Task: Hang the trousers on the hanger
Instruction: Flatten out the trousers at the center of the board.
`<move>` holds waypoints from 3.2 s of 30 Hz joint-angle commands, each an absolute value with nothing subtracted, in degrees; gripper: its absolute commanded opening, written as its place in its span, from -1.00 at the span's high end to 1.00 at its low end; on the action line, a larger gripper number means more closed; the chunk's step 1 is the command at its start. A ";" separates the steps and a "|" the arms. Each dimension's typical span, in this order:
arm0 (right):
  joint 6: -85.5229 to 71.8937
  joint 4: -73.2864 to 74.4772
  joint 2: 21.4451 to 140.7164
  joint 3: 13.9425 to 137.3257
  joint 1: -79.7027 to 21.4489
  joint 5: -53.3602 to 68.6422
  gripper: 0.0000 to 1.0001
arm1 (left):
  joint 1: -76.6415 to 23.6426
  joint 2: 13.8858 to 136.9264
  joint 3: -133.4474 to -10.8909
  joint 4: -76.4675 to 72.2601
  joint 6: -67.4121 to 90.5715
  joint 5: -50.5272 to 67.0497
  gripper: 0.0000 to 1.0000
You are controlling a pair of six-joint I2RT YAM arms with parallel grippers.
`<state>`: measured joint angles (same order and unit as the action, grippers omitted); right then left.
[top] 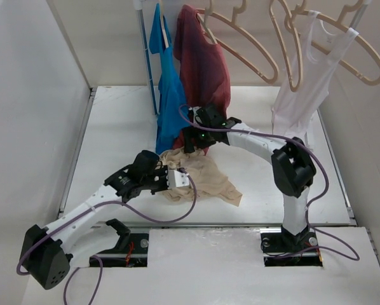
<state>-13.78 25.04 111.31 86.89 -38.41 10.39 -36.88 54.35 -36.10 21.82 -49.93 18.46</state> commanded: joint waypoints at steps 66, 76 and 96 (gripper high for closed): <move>-31.20 44.30 49.04 64.07 -17.85 -13.19 1.00 | -23.20 71.02 -43.52 31.74 -54.93 17.84 -1.00; -31.20 43.15 53.09 63.54 -14.16 -12.30 1.00 | -27.60 77.78 -36.65 19.60 -52.12 10.72 -0.93; -37.97 51.23 56.70 60.63 -4.93 15.47 1.00 | 4.99 63.89 -74.15 40.77 -46.32 28.03 1.00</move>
<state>-34.83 49.01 57.89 59.64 -5.58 5.34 1.52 66.02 -66.06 34.50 -48.01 20.75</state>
